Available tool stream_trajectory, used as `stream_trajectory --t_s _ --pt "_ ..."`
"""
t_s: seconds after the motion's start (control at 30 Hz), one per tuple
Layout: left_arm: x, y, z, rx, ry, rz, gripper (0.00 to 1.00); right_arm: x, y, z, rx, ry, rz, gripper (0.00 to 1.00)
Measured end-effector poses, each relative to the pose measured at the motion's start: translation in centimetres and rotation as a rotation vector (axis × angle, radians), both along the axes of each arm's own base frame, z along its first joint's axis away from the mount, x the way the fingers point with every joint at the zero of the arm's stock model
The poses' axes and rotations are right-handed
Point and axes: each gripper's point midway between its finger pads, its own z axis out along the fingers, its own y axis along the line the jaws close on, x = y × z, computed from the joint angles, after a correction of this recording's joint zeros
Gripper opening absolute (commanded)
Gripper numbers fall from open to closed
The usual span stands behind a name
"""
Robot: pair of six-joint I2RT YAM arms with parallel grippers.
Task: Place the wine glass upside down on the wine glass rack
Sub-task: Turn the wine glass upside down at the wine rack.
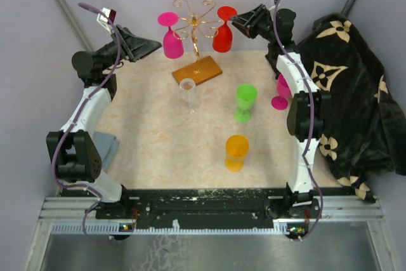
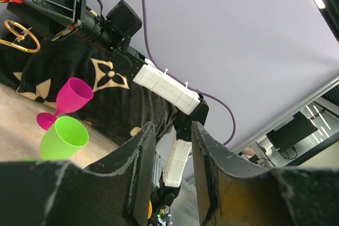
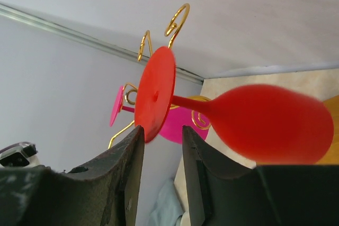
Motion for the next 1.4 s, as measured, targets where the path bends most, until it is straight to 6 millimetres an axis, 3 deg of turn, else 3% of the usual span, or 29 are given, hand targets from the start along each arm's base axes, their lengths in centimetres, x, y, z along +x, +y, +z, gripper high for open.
stream_trajectory --t_s 0.47,0.63,0.87,1.07,1.2,1.4 --pt "0.0 0.0 0.0 0.002 -0.001 -0.002 0.4 -0.6 -0.1 0.9 -0.004 -0.023 0.004 0.37" --pt "-0.1 0.0 -0.1 0.008 -0.002 -0.005 0.4 -1.9 -0.3 1.4 -0.018 -0.029 0.003 0.37" --pt "0.7 -0.2 -1.4 0.053 0.02 0.005 0.4 -6.0 -1.0 4.1 -0.073 -0.081 -0.01 0.37" --pt "3.1 -0.3 -3.5 0.156 0.089 0.071 0.4 -11.1 -2.0 5.9 -0.133 -0.13 -0.031 0.37" --pt "4.3 -0.7 -5.2 0.241 0.119 0.126 0.4 -13.9 -2.6 5.6 -0.189 -0.139 -0.042 0.37" --pt "4.5 -3.1 -8.9 0.386 0.148 0.163 0.4 -16.7 -3.7 3.1 -0.309 -0.091 -0.063 0.37"
